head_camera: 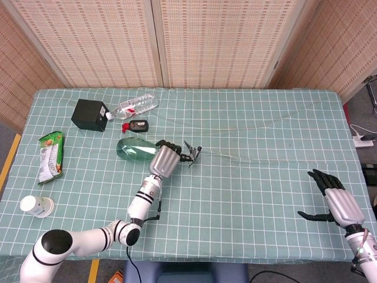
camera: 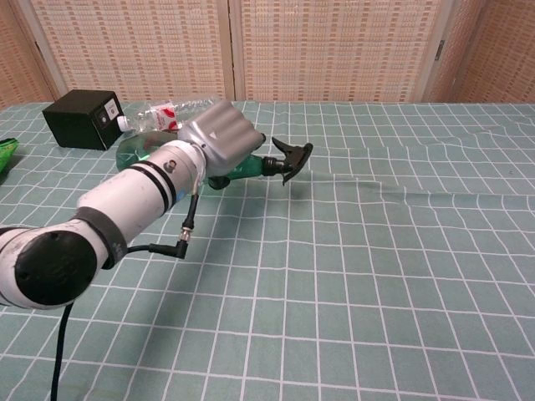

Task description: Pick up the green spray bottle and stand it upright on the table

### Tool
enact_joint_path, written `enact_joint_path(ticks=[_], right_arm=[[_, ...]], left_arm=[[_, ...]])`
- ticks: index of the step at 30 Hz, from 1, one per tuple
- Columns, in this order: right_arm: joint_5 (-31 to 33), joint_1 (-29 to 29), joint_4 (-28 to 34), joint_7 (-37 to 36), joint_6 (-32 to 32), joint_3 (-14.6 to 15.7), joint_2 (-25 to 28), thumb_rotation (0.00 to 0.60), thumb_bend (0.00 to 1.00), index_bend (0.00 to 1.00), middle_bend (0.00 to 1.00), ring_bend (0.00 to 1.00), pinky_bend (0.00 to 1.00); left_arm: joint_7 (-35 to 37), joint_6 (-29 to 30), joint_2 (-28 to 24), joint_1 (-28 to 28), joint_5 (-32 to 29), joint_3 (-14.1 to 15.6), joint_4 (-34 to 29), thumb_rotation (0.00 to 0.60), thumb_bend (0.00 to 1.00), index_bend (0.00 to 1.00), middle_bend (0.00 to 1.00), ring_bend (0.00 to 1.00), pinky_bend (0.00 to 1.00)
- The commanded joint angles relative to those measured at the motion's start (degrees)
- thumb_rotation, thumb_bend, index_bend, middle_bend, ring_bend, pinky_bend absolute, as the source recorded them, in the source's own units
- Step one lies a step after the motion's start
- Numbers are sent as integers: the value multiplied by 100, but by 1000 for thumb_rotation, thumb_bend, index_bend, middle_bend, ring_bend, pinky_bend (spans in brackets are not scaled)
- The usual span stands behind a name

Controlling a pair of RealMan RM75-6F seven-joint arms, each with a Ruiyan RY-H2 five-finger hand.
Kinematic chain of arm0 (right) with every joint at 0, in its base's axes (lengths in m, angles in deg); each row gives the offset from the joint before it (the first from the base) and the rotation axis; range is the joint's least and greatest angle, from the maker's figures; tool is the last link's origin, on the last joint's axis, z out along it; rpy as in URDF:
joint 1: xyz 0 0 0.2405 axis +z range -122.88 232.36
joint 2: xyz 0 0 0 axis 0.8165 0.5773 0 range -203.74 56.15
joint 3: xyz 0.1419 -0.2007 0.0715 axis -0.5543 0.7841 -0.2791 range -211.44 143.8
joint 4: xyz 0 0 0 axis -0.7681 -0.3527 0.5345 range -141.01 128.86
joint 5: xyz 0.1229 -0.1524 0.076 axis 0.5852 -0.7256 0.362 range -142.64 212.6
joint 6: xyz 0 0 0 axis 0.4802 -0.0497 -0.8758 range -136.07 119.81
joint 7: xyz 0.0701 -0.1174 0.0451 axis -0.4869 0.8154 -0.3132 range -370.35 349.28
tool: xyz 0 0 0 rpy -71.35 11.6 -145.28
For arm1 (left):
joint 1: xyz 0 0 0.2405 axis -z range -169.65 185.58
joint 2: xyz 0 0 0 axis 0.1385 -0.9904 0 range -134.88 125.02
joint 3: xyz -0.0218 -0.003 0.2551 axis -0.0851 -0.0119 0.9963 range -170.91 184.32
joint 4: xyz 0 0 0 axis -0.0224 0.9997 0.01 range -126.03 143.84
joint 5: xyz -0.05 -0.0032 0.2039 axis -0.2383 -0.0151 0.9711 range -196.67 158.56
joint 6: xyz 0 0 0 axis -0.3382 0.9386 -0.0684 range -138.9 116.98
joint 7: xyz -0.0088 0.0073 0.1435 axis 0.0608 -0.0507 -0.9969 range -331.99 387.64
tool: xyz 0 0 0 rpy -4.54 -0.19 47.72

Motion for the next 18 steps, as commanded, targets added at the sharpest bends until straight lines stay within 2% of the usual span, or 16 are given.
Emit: enact_joint_path(ticks=[1,8,18], right_arm=[[-58,-11,-11,6,50,11,-13,600,0,0,0,0,0],[-180,-38,-33,48,170,29,-59,600,0,0,0,0,0],[-234,-75,-31,50,284,30,-101,600,0,0,0,0,0]], left_arm=[[-81,472,-378,-166,114,-118,-661,600,329,311,595,416,442],[-241,1211,-1049,-453,212,-306,-1834,600,345,318,639,437,453],[-237,2134,-1869,-1070,-423,-764,-3436,600,345,319,647,441,454]])
